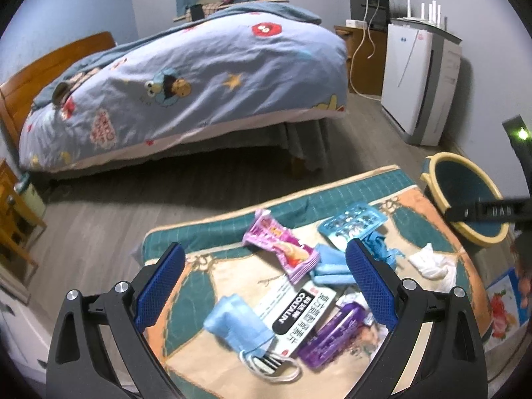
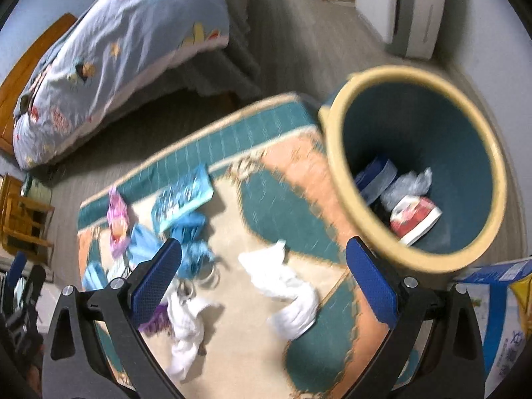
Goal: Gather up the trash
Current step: 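Move both tools back over the remaining trash on the cushion, then grasp the white tissue with the right tool while the left tool grasps the blue mask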
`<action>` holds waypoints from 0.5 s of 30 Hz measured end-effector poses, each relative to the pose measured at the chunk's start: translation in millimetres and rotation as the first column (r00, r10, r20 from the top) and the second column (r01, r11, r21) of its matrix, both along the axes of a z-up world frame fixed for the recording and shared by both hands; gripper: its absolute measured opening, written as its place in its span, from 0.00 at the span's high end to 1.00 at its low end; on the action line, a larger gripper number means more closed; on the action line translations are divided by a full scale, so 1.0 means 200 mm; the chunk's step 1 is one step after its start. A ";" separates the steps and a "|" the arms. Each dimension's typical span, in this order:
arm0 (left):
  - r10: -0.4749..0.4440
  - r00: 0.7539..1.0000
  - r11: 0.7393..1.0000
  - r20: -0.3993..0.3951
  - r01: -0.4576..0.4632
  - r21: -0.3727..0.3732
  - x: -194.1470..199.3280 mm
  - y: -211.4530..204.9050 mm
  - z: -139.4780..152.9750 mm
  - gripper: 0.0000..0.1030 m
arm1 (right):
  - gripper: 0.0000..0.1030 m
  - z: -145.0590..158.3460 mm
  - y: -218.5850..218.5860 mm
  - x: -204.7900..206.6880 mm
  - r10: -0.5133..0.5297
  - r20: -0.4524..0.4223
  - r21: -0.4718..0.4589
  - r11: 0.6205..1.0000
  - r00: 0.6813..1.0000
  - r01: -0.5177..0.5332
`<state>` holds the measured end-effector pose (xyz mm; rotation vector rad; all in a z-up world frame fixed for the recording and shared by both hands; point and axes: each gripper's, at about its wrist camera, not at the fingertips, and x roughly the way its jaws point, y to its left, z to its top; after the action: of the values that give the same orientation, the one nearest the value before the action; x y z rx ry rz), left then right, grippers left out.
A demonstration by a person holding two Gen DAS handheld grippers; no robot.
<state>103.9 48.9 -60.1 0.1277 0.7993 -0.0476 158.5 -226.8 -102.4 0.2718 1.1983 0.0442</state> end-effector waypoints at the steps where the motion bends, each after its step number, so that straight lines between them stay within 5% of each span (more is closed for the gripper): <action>1: 0.001 1.000 1.000 -0.005 -0.001 0.002 0.01 0.00 -0.01 0.07 | 0.06 -0.02 0.02 -0.01 0.014 -0.009 -0.015 1.000 1.000 -0.014; 5: 0.014 1.000 1.000 -0.021 -0.014 0.006 0.04 0.01 -0.03 0.07 | 0.09 -0.07 0.04 -0.03 0.057 -0.026 -0.082 0.995 0.998 -0.059; 15: 0.059 0.997 0.998 -0.047 -0.060 -0.023 0.09 0.04 -0.05 0.07 | 0.43 -0.25 0.08 -0.01 0.168 -0.165 -0.094 0.978 0.972 -0.185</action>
<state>121.3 57.6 -70.8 0.0798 0.8486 -0.0037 155.5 -211.8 -152.4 0.0724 1.3738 0.1139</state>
